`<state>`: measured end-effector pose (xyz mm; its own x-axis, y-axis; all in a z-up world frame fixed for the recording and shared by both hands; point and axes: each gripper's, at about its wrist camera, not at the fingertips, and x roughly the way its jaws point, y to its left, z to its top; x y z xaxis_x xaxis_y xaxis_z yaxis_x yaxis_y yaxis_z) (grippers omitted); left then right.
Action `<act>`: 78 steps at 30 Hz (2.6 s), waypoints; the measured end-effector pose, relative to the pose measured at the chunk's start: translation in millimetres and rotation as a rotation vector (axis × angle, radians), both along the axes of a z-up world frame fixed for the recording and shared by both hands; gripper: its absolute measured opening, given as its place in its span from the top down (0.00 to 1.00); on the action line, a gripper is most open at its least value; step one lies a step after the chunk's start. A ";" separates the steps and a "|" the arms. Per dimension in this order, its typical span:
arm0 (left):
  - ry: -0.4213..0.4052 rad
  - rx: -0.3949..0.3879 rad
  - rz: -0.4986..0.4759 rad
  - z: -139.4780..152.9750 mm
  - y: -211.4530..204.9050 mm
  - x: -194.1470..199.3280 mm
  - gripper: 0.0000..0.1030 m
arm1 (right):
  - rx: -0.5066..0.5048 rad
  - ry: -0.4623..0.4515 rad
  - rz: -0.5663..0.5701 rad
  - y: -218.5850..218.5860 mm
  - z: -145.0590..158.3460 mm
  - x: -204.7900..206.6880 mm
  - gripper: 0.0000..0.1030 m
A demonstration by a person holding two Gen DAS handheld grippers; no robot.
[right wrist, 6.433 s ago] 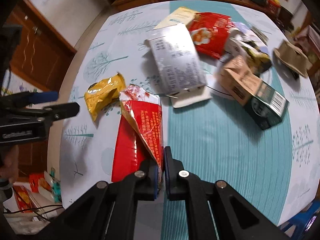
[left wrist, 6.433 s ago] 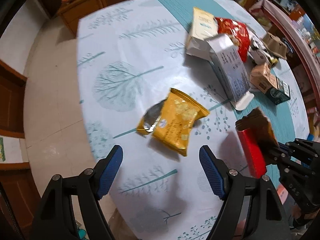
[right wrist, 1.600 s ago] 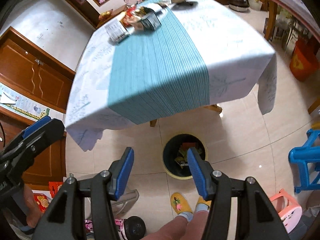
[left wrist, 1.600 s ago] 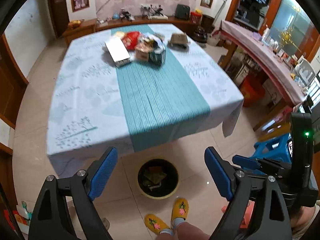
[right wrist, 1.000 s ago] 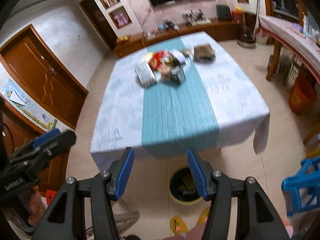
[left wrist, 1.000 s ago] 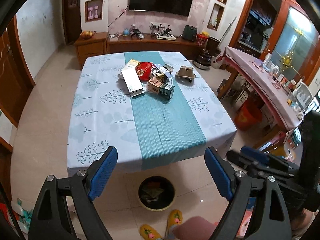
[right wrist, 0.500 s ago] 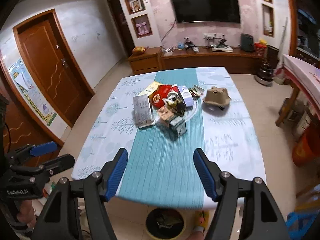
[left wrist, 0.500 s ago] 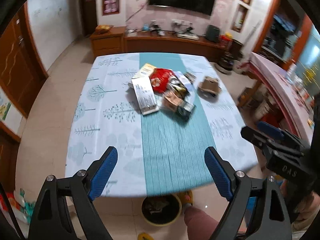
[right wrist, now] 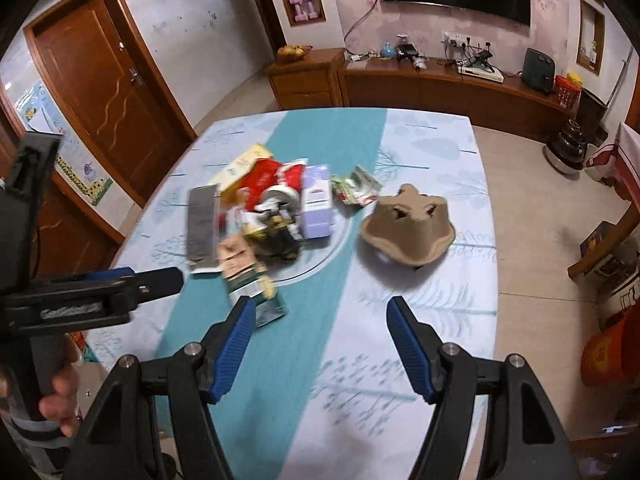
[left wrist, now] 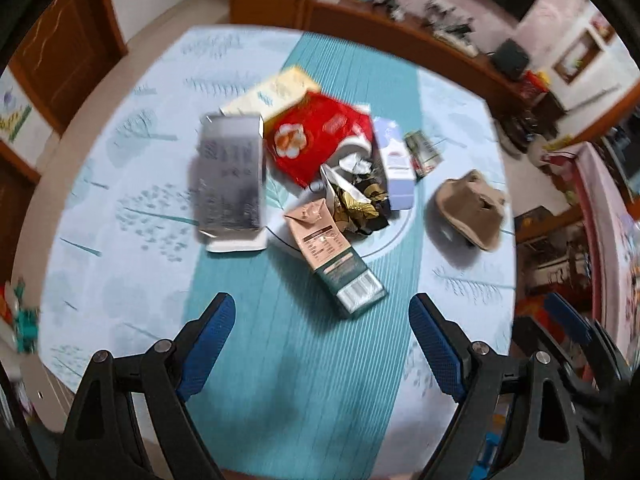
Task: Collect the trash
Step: 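Reach the left gripper to the pink-and-green drink carton and close on it, then grasp the black-gold crumpled wrapper with the right gripper while the left gripper holds the carton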
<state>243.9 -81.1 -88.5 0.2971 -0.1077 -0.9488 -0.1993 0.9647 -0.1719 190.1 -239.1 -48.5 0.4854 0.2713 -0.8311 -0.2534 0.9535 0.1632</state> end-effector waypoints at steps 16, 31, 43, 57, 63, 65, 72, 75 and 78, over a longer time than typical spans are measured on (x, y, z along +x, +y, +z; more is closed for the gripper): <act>0.172 -0.059 0.137 -96.3 -8.3 43.2 0.64 | 0.141 0.148 0.093 1.9 -40.3 66.9 0.36; 0.064 -0.039 0.265 -54.4 56.5 3.9 0.66 | 0.123 0.199 0.223 83.8 -69.2 114.2 0.36; 0.020 -0.014 0.336 -32.9 103.6 -12.5 0.66 | -0.055 0.162 0.306 132.9 -99.8 124.5 0.33; 0.042 0.002 0.323 -37.8 102.1 -22.9 0.66 | -0.184 0.134 0.333 159.0 -109.1 125.6 0.28; 0.044 0.009 0.331 -37.2 104.1 -22.1 0.66 | -0.213 0.145 0.356 163.1 -117.2 125.6 0.28; 0.044 0.010 0.329 -36.5 103.8 -21.9 0.66 | -0.212 0.159 0.361 162.3 -119.0 124.6 0.29; 0.029 0.023 0.292 -29.6 97.9 -23.3 0.66 | -0.214 0.121 0.358 157.2 -104.8 108.7 0.34; 0.022 0.022 0.269 -25.6 94.9 -26.8 0.66 | -0.214 0.106 0.341 153.5 -93.3 96.2 0.34; 0.009 0.022 0.235 -19.6 92.0 -33.5 0.66 | -0.200 0.092 0.330 150.1 -80.8 80.5 0.34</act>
<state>210.4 10.9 -108.0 0.3033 -0.0156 -0.9528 -0.4204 0.8951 -0.1485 270.6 -89.0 -129.3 0.3203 0.2285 -0.9193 -0.5444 0.8386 0.0188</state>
